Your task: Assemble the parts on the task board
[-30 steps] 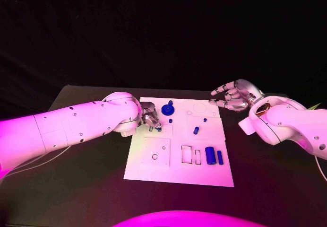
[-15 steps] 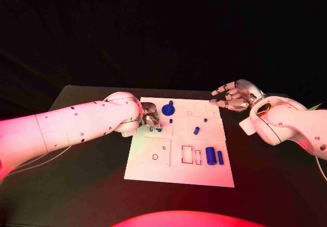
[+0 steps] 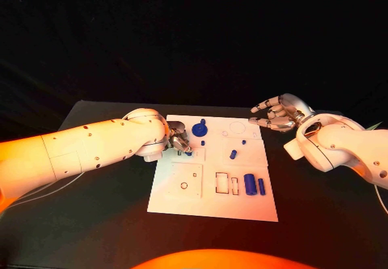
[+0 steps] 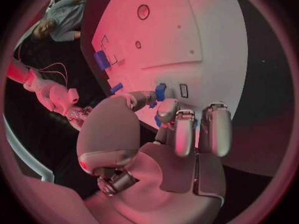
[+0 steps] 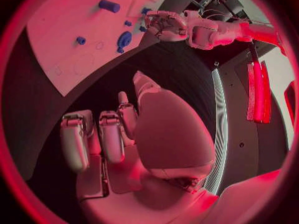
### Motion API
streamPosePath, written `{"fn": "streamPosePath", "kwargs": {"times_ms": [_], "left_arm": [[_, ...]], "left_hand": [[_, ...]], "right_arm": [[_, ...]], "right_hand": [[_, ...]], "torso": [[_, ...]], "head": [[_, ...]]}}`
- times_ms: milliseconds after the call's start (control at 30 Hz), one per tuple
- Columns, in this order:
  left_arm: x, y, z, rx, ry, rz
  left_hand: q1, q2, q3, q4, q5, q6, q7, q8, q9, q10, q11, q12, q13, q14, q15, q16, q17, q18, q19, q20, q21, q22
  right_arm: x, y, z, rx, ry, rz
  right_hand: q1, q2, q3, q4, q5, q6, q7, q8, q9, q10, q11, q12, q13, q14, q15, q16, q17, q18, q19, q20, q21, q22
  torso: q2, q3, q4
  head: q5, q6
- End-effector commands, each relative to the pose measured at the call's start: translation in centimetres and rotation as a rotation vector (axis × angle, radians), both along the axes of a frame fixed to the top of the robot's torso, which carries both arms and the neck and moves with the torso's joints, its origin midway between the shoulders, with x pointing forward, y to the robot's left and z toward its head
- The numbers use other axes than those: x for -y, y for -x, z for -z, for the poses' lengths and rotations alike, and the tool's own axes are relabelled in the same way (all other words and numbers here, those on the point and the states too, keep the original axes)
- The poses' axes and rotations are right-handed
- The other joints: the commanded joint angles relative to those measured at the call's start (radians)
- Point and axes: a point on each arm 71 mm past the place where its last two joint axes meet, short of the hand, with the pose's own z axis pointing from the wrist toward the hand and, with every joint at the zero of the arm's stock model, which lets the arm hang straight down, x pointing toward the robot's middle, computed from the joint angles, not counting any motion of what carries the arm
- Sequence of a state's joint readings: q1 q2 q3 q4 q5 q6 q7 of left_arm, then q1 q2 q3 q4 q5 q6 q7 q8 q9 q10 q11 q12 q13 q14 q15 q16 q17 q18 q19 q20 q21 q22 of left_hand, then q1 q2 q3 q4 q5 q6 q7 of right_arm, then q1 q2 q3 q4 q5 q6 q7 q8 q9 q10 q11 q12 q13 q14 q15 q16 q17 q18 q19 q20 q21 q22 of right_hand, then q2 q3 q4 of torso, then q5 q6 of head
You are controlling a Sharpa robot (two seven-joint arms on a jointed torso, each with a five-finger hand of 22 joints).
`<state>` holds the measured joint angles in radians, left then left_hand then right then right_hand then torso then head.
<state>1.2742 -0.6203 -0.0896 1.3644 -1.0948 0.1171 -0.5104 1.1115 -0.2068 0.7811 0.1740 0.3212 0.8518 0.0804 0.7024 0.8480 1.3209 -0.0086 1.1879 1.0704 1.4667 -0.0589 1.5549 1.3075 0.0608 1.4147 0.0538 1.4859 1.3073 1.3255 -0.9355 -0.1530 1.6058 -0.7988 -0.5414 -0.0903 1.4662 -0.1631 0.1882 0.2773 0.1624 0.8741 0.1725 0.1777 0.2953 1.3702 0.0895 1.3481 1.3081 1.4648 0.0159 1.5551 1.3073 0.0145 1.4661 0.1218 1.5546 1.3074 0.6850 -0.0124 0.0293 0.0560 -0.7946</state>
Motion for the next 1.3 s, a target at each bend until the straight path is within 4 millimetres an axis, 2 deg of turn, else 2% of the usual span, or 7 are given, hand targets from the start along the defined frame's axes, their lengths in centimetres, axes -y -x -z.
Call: {"fn": "streamPosePath", "kwargs": {"times_ms": [33, 633, 867, 933, 1300], "left_arm": [[0.2, 0.3, 0.31, -0.033, -0.011, 0.023], [0.08, 0.28, 0.34, -0.031, -0.023, 0.027], [0.29, 0.31, 0.33, -0.034, -0.016, 0.028], [0.36, 0.29, 0.33, -0.034, -0.013, 0.027], [0.65, 0.07, 0.35, -0.032, 0.001, 0.015]], "left_hand": [[-0.005, 0.005, 0.188, -0.194, 0.013, 0.025, -0.014, 0.003, 0.004, 0.01, -0.002, 0.005, 0.002, 0.099, -0.007, 0.006, 0.247, -0.013, 0.003, -0.006, 0.006, 0.064], [-0.017, 0.0, 0.184, -0.197, 0.047, 0.031, -0.017, 0.007, 0.009, 0.016, -0.004, 0.008, 0.005, 0.1, -0.009, 0.008, 0.25, -0.014, 0.006, -0.008, 0.008, 0.069], [-0.023, -0.002, 0.18, -0.195, 0.05, 0.033, -0.018, 0.009, 0.011, 0.02, -0.005, 0.011, 0.008, 0.101, -0.009, 0.009, 0.252, -0.014, 0.007, -0.008, 0.008, 0.07], [-0.025, -0.002, 0.179, -0.195, 0.051, 0.034, -0.019, 0.009, 0.011, 0.021, -0.005, 0.012, 0.009, 0.101, -0.009, 0.009, 0.252, -0.014, 0.006, -0.008, 0.008, 0.07], [-0.044, 0.009, 0.158, -0.178, 0.042, 0.036, -0.025, 0.01, 0.016, 0.027, -0.01, 0.014, 0.011, 0.101, -0.012, 0.01, 0.254, -0.015, 0.007, -0.008, 0.008, 0.071]], "right_arm": [[-0.14, 0.05, -0.01, 0.006, 0.007, -0.021], [-0.12, 0.07, -0.03, 0.008, 0.006, -0.02], [-0.11, 0.08, -0.04, 0.008, 0.006, -0.02], [-0.11, 0.09, -0.04, 0.008, 0.006, -0.02], [-0.12, 0.09, -0.05, 0.01, 0.006, -0.02]], "right_hand": [[-0.005, 0.009, 0.005, 0.0, 0.007, -0.007, 0.0, 0.007, -0.001, 0.005, -0.004, 0.005, 0.037, 0.092, -0.006, -0.005, 0.207, -0.01, 0.096, -0.009, -0.001, 0.252], [-0.007, 0.008, 0.007, 0.001, 0.008, -0.007, 0.0, 0.009, -0.001, 0.005, -0.004, 0.005, 0.037, 0.092, -0.006, -0.006, 0.205, -0.01, 0.096, -0.009, -0.002, 0.252], [-0.007, 0.008, 0.007, 0.001, 0.008, -0.007, 0.0, 0.009, -0.001, 0.005, -0.004, 0.005, 0.037, 0.092, -0.006, -0.006, 0.205, -0.01, 0.096, -0.009, -0.002, 0.252], [-0.007, 0.008, 0.007, 0.001, 0.008, -0.007, 0.0, 0.009, -0.001, 0.005, -0.004, 0.005, 0.037, 0.092, -0.006, -0.006, 0.205, -0.01, 0.096, -0.009, -0.002, 0.252], [-0.009, 0.007, 0.009, 0.001, 0.009, -0.008, 0.0, 0.01, -0.001, 0.005, -0.004, 0.004, 0.036, 0.092, -0.006, -0.007, 0.204, -0.009, 0.095, -0.009, -0.004, 0.251]], "torso": [[0.0, -0.0004, 0.0001], [0.001, 0.0005, -0.0005], [0.001, 0.0007, -0.0003], [0.001, 0.0006, -0.0008], [0.0, 0.0003, -0.0003]], "head": [[0.0, -0.001], [-0.001, -0.002], [-0.002, -0.004], [-0.002, -0.001], [-0.005, -0.001]]}}
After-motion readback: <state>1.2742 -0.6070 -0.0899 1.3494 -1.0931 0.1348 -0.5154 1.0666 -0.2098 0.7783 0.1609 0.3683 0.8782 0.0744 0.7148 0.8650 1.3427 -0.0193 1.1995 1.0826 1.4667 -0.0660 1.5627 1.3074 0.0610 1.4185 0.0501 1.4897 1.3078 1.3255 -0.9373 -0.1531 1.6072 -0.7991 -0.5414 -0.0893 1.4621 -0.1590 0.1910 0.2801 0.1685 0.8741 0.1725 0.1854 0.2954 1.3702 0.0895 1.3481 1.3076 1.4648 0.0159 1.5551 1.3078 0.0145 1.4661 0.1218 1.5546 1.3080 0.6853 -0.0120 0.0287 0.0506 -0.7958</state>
